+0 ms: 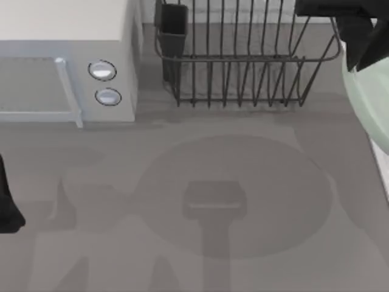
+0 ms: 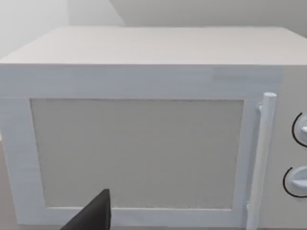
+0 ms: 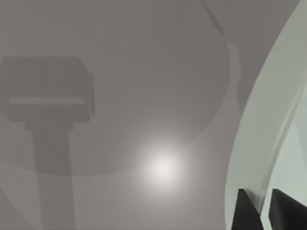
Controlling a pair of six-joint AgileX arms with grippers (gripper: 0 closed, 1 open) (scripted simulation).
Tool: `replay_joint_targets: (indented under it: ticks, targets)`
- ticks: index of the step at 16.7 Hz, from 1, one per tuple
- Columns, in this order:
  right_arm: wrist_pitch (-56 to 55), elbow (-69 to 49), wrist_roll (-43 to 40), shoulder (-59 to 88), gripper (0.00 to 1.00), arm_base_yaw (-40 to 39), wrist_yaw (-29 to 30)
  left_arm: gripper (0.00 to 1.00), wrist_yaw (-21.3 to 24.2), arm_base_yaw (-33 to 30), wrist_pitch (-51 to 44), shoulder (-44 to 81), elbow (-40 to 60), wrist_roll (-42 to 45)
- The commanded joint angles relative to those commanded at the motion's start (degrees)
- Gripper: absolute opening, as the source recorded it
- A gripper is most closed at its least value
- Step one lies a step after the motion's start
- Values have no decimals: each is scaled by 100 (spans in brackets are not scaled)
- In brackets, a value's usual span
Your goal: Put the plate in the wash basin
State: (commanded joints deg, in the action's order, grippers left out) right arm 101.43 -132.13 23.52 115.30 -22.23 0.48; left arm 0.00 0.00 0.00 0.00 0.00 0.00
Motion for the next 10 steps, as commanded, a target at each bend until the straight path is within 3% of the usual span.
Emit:
replay_joint_targets:
  ticks: [10]
  targets:
    - [-10, -2718, -2067, 3270, 0, 2076, 5, 100, 0, 0, 0, 0, 0, 0]
